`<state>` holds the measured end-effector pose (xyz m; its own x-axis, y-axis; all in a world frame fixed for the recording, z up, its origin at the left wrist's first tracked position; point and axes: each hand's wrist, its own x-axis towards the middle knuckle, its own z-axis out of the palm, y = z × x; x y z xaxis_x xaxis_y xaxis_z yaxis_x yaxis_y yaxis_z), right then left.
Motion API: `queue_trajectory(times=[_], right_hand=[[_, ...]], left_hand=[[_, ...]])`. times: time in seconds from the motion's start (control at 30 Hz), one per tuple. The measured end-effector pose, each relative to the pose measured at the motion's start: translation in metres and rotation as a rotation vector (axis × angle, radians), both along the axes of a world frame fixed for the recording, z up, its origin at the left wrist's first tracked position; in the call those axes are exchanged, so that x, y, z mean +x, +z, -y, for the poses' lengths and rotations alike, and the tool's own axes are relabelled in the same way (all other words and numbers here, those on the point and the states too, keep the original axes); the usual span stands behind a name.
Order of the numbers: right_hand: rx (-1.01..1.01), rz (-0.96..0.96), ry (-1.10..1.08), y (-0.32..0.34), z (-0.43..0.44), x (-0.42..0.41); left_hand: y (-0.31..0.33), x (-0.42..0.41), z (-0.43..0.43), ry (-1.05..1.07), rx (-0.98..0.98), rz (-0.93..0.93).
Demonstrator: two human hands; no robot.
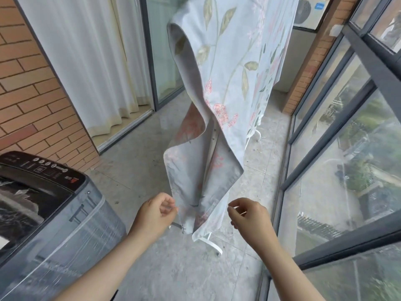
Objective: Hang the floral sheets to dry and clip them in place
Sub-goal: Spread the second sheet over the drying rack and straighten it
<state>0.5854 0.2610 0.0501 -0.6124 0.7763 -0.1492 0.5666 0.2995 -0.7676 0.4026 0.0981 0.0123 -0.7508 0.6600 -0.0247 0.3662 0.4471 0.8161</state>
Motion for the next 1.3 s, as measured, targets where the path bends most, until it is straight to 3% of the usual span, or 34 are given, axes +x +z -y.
queue_trajectory(times=[0.33, 0.77, 0.9, 1.07, 1.3], right_hand=[[-0.026, 0.188, -0.033, -0.129, -0.002, -0.015], [0.139, 0.194, -0.027, -0.456, -0.023, -0.075], [0.241, 0.073, -0.078, -0.54, -0.025, -0.082], [0.348, 0.026, -0.128, -0.57, -0.016, -0.083], [0.603, 0.04, -0.22, -0.566, -0.01, -0.11]], left_hand=[[-0.106, -0.04, -0.011, -0.01, -0.086, 0.076], [-0.455, -0.098, -0.07, -0.007, -0.066, 0.102], [-0.555, -0.111, -0.091, -0.03, -0.039, 0.142], [-0.598, -0.118, -0.103, -0.023, 0.021, 0.216], [-0.614, -0.123, -0.129, -0.135, 0.005, 0.121]])
